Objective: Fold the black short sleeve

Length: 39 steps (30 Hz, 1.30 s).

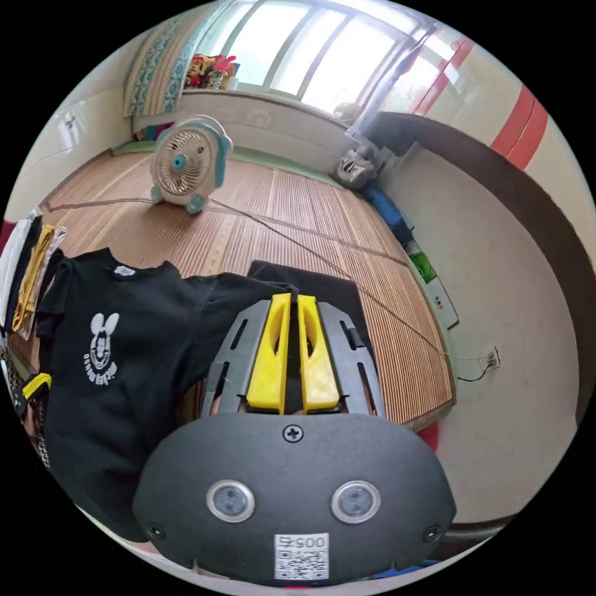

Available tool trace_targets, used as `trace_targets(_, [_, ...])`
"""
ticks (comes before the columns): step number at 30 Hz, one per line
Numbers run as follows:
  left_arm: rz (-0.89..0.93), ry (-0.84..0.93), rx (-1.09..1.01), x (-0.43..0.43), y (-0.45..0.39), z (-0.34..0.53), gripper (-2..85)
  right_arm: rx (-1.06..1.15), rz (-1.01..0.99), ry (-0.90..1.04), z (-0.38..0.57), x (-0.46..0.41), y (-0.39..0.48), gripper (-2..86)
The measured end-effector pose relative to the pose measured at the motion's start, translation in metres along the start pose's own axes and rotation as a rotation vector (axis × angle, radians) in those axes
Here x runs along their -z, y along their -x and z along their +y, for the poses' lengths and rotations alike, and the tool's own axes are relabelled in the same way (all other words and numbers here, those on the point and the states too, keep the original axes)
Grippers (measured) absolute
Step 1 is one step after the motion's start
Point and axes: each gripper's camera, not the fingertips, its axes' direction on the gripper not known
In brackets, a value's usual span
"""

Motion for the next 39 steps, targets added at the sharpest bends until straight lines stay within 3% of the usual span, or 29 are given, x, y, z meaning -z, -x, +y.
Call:
trace_targets(3, [-0.016,-0.006,0.005,0.007,-0.002,0.006,3.8,-0.045,0.013,0.181,0.022,-0.059,0.003,-0.5])
trace_targets(6, [-0.006,-0.028,0.005,0.018,-0.001,0.015,4.0,-0.075,0.185,0.306,0.060,-0.089,0.010,0.2])
trace_targets(9, [0.028,-0.057,-0.014,0.039,0.001,0.029,4.6,-0.092,0.172,0.237,0.099,-0.065,0.001,2.0])
trace_targets(16, [0.087,-0.172,-0.117,0.115,-0.013,0.075,4.9,-0.105,-0.208,-0.058,0.220,0.074,-0.022,4.9])
trace_targets(24, [0.268,-0.318,-0.431,0.195,-0.065,0.162,6.3,-0.151,-0.601,-0.174,0.386,0.149,0.027,8.3])
trace_targets(30, [0.373,-0.225,-0.706,0.216,-0.108,0.213,7.8,-0.143,-0.713,-0.184,0.476,0.164,0.061,8.6])
trace_targets(39, [0.435,-0.094,-0.812,0.209,-0.151,0.247,7.9,-0.065,-0.692,-0.230,0.535,0.182,0.067,7.7])
